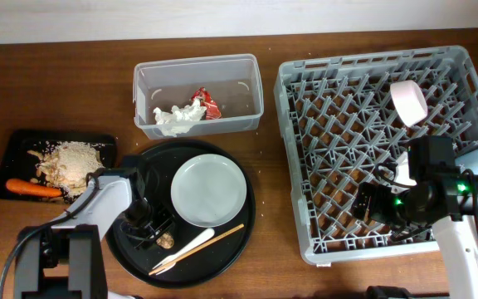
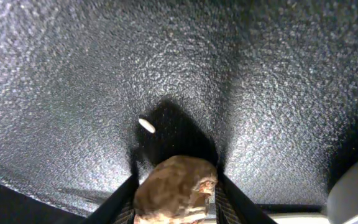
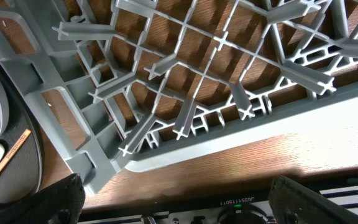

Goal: Sort waste into correct bins and load items into the dishwasher rack
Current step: 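Reach the left gripper to the brown shell and grasp it, then carry the shell with the left gripper onto the black tray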

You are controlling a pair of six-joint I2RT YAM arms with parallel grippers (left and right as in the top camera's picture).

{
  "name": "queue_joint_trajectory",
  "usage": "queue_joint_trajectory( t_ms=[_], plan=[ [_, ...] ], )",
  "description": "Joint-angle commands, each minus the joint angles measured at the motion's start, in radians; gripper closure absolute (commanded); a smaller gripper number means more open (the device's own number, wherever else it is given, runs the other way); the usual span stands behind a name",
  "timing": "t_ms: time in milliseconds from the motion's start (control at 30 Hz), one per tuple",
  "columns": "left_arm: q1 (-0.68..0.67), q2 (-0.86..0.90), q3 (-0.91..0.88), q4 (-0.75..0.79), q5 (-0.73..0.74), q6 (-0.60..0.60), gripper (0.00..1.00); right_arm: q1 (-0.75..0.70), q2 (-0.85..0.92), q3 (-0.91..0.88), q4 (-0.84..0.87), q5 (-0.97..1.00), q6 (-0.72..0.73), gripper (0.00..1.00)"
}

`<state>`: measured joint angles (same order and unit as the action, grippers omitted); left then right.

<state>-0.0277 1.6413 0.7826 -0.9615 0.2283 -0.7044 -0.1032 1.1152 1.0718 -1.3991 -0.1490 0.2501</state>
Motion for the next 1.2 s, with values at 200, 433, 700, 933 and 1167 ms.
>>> queue_joint_trajectory(
  t_ms=[200,433,700,933,1167],
  plan=[
    [0.004,0.006,0.055,0.041,-0.143,0.002,0.88,0.006,-0.008,0.000,0.000,-0.009,-0.011,0.02],
    [0.036,0.001,0.386,-0.037,-0.257,0.082,0.89,0.006,-0.008,0.000,0.000,-0.009,-0.011,0.01],
    [0.428,0.031,0.468,0.163,-0.331,0.089,0.89,0.006,-0.008,0.000,0.000,-0.009,-0.010,0.02],
    [0.586,0.206,0.468,0.192,-0.331,0.089,0.81,0.006,-0.008,0.000,-0.001,-0.009,-0.010,0.02],
    [0.606,0.213,0.470,0.168,-0.301,0.089,0.29,0.006,-0.008,0.000,0.000,-0.009,-0.010,0.02]
  ],
)
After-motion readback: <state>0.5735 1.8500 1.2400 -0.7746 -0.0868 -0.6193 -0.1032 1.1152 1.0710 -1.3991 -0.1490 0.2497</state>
